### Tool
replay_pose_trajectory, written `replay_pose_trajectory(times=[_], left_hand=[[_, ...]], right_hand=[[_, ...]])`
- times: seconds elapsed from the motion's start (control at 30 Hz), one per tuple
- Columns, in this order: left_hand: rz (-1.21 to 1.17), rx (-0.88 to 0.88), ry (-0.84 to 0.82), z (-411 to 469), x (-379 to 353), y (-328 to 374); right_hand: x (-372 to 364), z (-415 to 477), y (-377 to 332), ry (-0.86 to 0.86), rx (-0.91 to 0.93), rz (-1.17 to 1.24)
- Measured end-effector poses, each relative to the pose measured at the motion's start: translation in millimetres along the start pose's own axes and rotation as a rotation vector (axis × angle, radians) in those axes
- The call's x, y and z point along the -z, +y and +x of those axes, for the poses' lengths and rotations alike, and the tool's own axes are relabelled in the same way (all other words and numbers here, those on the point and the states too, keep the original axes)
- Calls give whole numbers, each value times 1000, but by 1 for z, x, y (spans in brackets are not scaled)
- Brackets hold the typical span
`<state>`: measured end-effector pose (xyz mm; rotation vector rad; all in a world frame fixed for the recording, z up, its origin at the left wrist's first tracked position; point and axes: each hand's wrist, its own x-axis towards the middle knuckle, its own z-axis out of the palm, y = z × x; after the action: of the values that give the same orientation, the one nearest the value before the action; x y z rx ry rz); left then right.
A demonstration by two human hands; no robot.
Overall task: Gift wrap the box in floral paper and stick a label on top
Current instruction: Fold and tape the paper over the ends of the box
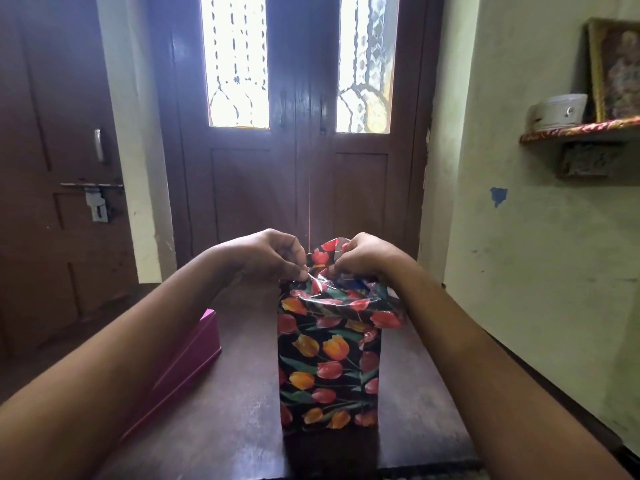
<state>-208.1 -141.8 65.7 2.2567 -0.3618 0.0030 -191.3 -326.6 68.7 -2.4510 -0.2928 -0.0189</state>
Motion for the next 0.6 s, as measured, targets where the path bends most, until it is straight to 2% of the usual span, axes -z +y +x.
replay_pose_trajectory(times=[0.43, 0.6], left_hand=[[129, -71, 1, -3, -9, 10], [153, -87, -36, -6, -12, 16]], right_hand=[[0, -4, 3, 69, 61, 45], [12, -14, 9, -6, 47, 45]])
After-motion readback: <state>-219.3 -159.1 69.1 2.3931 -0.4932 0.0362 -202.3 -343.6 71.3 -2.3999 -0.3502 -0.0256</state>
